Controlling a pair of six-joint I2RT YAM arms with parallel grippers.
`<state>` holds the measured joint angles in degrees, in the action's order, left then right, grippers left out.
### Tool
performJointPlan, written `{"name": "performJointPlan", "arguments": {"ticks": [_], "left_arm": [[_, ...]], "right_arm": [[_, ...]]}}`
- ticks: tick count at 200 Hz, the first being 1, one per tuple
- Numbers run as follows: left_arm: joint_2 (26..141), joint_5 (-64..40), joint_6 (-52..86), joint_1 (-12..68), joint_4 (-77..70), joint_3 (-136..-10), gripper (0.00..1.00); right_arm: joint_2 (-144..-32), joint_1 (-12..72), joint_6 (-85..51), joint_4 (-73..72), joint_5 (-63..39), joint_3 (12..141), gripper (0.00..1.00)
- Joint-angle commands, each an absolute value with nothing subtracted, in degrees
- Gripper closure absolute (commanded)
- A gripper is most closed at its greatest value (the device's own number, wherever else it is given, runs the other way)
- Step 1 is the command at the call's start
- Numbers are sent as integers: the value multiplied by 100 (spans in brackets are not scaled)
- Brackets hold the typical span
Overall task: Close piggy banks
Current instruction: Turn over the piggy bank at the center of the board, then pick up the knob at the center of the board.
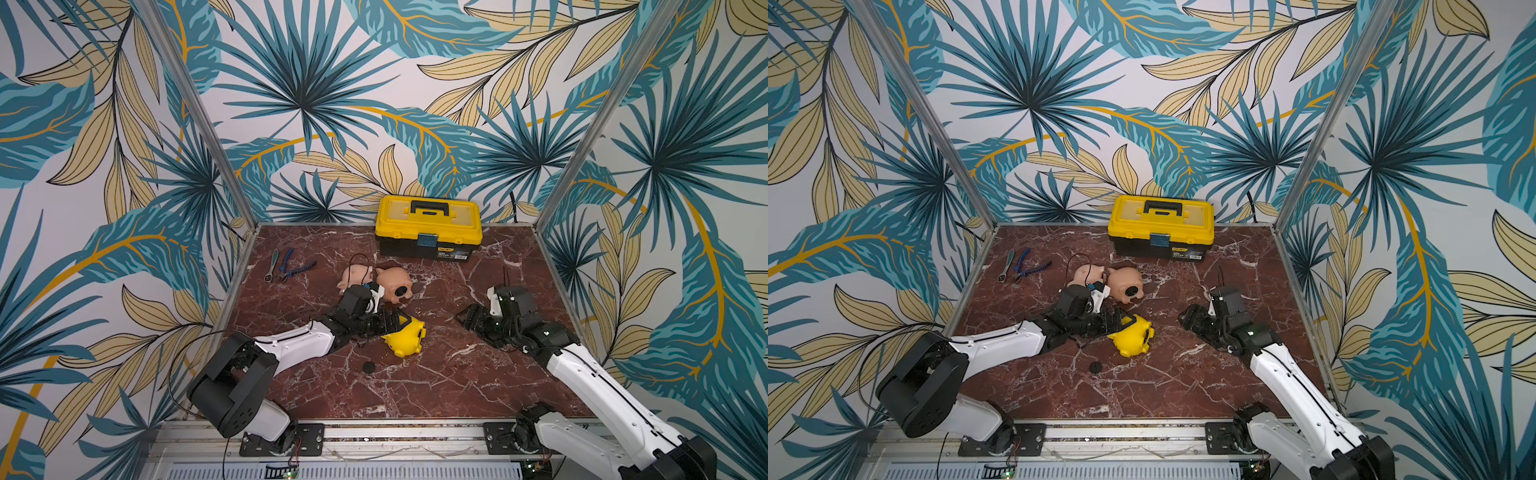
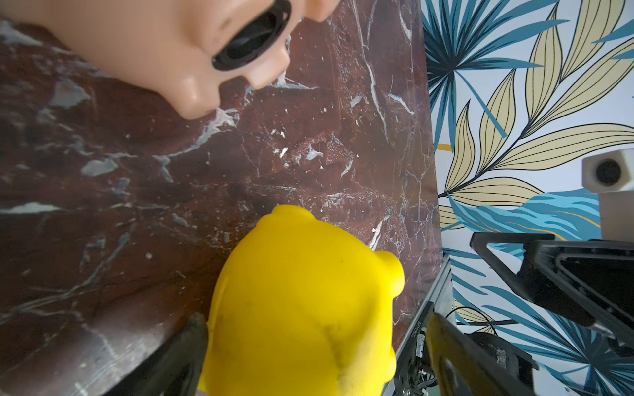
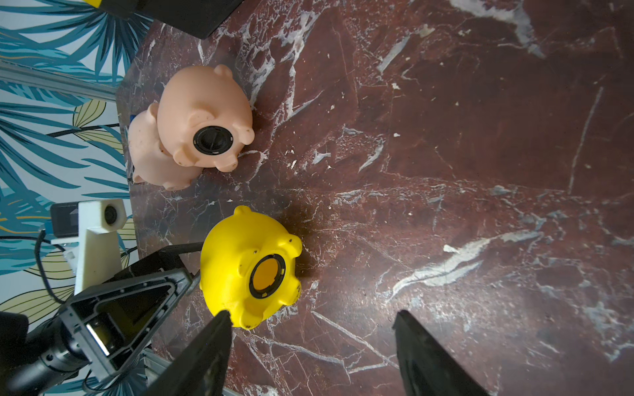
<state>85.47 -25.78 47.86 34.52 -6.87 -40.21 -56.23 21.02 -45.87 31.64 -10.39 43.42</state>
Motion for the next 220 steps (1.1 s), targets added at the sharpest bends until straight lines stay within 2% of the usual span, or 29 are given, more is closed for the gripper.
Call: {"name": "performJointPlan", "arguments": {"ticks": [1,26,69,123,154,220], "left_arm": [[8356,-2553,4635,3345,-745,-3836,0],[8061,-2431,4496,3232,-416,-3867,0],[7121,-1703,4132,2880,981,-4095,0],[5536,728,4161,2479,3373,-4578,0],[4732,1438,4247,2434,3853,-4583,0],[4245,1775,4290,2418,4095,-4491,1]], "right_arm": [[-5747,2575,-4644,3308,-486,4622,26],[-6083,3176,-4824,3442,-132,4945,30],[-6806,4353,-5093,3418,481,5544,36],[-8361,5727,-5081,3481,853,6769,43],[-9328,6152,-4954,3554,780,7444,49],[-10439,6293,-5021,3729,567,7954,58]]}}
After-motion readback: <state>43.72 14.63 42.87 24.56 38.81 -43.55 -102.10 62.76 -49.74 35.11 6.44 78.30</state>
